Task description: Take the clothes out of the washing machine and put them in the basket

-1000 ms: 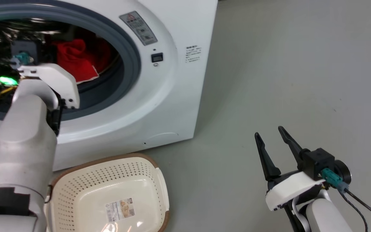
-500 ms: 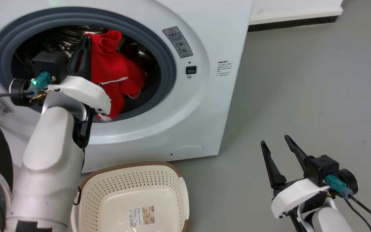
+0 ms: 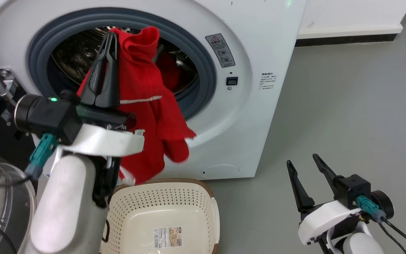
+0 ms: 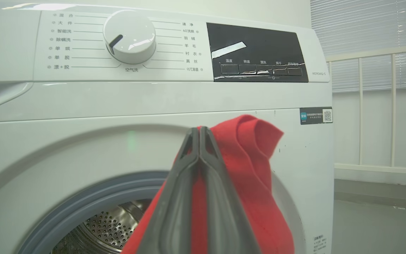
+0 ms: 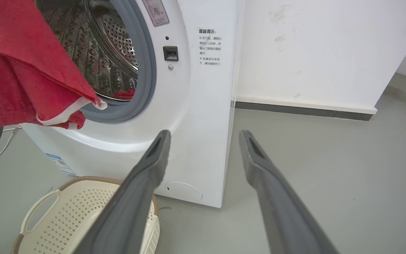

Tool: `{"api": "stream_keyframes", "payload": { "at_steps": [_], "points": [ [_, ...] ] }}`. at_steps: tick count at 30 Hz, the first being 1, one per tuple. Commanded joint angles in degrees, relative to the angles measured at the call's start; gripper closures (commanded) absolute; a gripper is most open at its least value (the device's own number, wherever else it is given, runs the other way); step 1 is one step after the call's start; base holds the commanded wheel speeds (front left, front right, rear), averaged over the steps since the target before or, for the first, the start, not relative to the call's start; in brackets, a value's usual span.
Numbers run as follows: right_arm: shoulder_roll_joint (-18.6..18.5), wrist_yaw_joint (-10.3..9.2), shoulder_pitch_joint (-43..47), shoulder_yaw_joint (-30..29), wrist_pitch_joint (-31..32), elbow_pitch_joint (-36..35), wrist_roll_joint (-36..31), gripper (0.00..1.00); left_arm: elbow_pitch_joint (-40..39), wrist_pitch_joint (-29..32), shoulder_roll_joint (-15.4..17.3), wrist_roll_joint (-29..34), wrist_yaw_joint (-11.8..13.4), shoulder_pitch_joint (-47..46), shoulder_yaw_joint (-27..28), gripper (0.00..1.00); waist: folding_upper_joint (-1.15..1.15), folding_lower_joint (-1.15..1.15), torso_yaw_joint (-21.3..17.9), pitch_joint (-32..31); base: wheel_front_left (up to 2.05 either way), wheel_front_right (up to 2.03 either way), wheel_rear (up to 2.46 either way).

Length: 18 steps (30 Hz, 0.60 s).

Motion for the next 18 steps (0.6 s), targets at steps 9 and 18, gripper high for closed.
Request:
{"api": "stream_keyframes", "payload": {
  "at_steps": [9,18],
  "points": [
    [0.05,-0.04,0.44,0.61,0.49,-0.82,-0.23,0.00,-8.38,3.80,-1.09,-2.20,2.82,13.49,-0.89,1.00,0.00,0.01,1.07,0.62,0.00,0.00,0.00],
    [0.06,-0.04,-0.83,1.09,0.92,-1.14,-0.90,0.00,7.43,3.88,-3.06,-6.39,3.13,22.22,-1.10,1.00,0.00,0.01,1.97,3.86,0.00,0.00,0.00]
  ]
}}
